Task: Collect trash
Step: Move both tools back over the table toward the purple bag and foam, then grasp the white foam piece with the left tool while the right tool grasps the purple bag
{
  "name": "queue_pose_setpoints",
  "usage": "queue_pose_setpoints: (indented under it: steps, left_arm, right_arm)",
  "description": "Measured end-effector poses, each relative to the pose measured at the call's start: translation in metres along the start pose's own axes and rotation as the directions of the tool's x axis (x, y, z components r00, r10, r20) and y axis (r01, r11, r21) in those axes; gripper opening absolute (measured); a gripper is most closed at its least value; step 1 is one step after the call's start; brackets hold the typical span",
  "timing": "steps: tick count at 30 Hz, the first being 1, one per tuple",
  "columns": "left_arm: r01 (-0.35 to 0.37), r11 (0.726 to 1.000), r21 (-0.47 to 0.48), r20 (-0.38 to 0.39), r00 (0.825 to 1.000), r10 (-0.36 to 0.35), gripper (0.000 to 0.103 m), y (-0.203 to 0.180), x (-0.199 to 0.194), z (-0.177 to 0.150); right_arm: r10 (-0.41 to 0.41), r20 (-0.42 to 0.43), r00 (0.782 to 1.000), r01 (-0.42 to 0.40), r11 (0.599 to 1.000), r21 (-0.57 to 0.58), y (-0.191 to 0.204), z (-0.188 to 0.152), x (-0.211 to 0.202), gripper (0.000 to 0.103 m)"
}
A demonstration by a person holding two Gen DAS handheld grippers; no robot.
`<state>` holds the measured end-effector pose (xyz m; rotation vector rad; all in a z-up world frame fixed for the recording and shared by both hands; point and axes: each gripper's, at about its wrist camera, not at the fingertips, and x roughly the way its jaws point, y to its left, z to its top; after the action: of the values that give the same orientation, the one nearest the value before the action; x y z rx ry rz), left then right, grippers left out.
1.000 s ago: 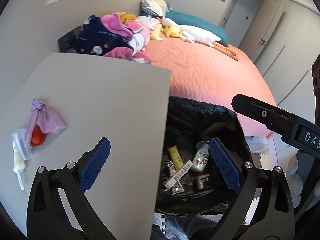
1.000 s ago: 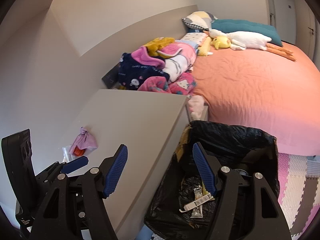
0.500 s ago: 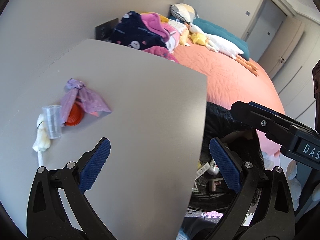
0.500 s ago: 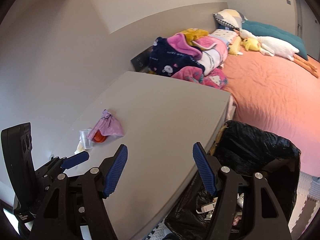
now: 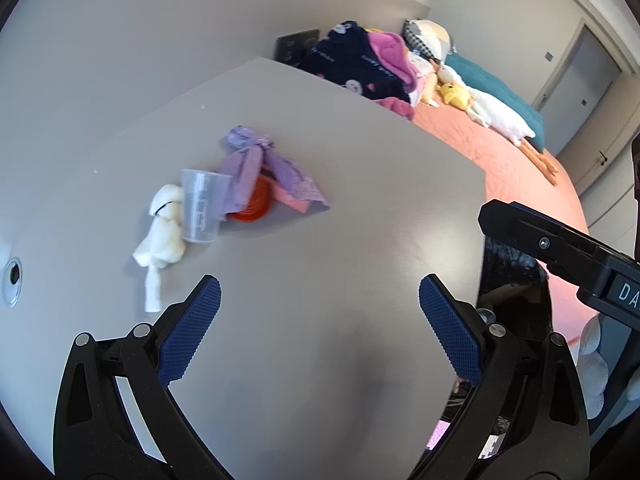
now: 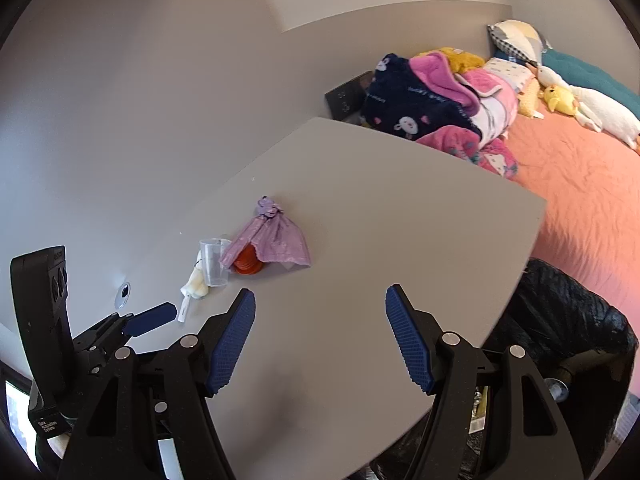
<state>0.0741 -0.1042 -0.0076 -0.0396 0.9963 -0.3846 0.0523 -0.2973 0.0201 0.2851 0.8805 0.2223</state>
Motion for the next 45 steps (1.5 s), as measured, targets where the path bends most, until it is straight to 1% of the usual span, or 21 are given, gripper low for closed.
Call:
queue_pose_setpoints:
  steps: [7,9,11,12,15,17,22,23,29,35,41,43,45]
  left_arm:
    - [-0.055,0.997,-0.05,0.005,0.998,0.055,0.096,0.032,0.002,-0.002]
    - [-0.065,0.996,-0.062,0.002,0.998,0.065,0.091,0.04,0.004,-0.001]
    - [-0.058,0.995,-0.082,-0.01,0.998,0.057,0.077,0.05,0.007,0.0]
    - [-0.053,0.994,-0.096,-0.019,0.999,0.051,0.075,0.055,0.009,0.0]
    - [-0.07,0.991,-0.114,-0.029,0.997,0.067,0.069,0.067,0.013,-0.001]
    - [-0.072,0.99,-0.119,-0.034,0.997,0.069,0.062,0.074,0.015,-0.001]
    - [-0.082,0.987,-0.137,-0.039,0.996,0.077,0.051,0.089,0.022,0.001]
    - [-0.081,0.986,-0.145,-0.041,0.996,0.075,0.049,0.092,0.023,0.001]
    - [-0.112,0.983,-0.148,-0.056,0.993,0.104,0.049,0.106,0.031,0.004]
    - [-0.12,0.979,-0.164,-0.073,0.991,0.109,0.049,0.119,0.039,0.005]
    - [-0.124,0.977,-0.176,-0.085,0.99,0.11,0.049,0.127,0.046,0.006]
    - [-0.125,0.977,-0.173,-0.087,0.99,0.112,0.049,0.128,0.047,0.006]
    - [-0.127,0.977,-0.169,-0.09,0.99,0.113,0.046,0.129,0.049,0.007]
  right_arm:
    - [0.033,-0.041,0.999,-0.034,0.999,-0.029,0.017,0.008,0.032,0.069]
    - [0.039,-0.056,0.998,-0.04,0.999,-0.033,0.02,0.011,0.042,0.069]
    - [0.045,-0.07,0.997,-0.048,0.998,-0.038,0.023,0.014,0.051,0.069]
    - [0.045,-0.074,0.996,-0.048,0.998,-0.04,0.025,0.015,0.055,0.069]
    - [0.044,-0.084,0.995,-0.048,0.998,-0.046,0.029,0.018,0.067,0.069]
    - [0.042,-0.092,0.995,-0.047,0.998,-0.05,0.031,0.021,0.075,0.068]
    - [0.034,-0.103,0.994,-0.041,0.997,-0.069,0.038,0.028,0.093,0.068]
    - [0.034,-0.105,0.994,-0.042,0.997,-0.072,0.04,0.029,0.097,0.068]
    - [0.035,-0.121,0.992,-0.044,0.997,-0.069,0.046,0.039,0.121,0.068]
    - [0.04,-0.151,0.988,-0.048,0.997,-0.052,0.045,0.047,0.147,0.059]
    - [0.052,-0.207,0.977,-0.055,0.998,-0.012,0.036,0.047,0.173,0.043]
    - [0.062,-0.225,0.972,-0.063,0.998,0.001,0.033,0.044,0.179,0.035]
    - [0.077,-0.232,0.97,-0.076,0.997,0.014,0.031,0.043,0.181,0.03]
